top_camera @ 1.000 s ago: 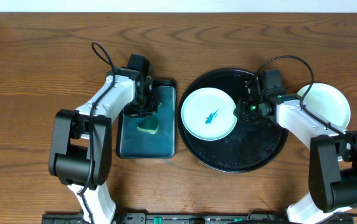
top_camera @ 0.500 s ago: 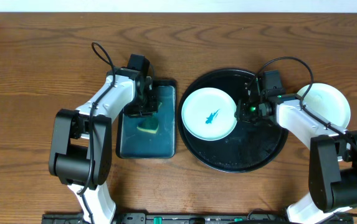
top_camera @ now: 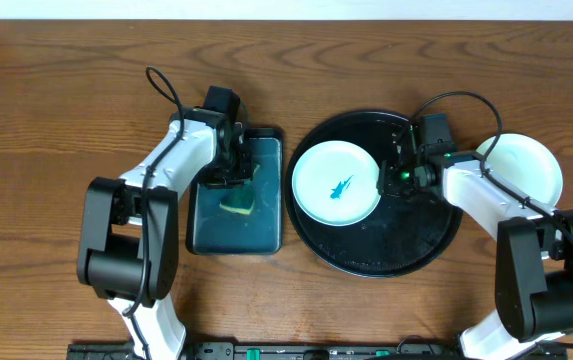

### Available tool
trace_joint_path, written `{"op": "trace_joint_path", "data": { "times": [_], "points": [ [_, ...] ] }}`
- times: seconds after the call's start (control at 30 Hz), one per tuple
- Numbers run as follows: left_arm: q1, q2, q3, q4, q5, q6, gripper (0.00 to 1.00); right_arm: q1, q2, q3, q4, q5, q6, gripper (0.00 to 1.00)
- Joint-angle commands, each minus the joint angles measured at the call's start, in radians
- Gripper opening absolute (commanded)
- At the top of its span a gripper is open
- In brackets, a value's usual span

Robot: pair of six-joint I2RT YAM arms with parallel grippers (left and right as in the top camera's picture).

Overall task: Clean dirty plates on tray and stack at the side
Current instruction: 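Grip the last pale green plate rim with the right gripper, then lift the sponge out of the water tray with the left gripper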

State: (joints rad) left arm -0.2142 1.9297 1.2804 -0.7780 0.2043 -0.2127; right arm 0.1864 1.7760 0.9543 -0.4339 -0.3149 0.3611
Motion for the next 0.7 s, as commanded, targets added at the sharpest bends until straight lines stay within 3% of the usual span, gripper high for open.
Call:
{"op": "trace_joint_path", "data": {
  "times": [0.0,0.33,0.67],
  "points": [
    [0.002,-0.087,0.008,-0.006,-0.01,-0.009,0.08,0.021,0.01,-0.003,-0.005,0.039,0.0,0.01],
    [0.002,-0.259,0.008,0.002,-0.01,-0.009,0.08,0.042,0.01,-0.003,-0.001,0.079,0.001,0.01],
    [0.002,-0.309,0.008,0.026,-0.01,-0.009,0.08,0.042,0.01,-0.003,0.0,0.079,0.0,0.01]
  ]
}}
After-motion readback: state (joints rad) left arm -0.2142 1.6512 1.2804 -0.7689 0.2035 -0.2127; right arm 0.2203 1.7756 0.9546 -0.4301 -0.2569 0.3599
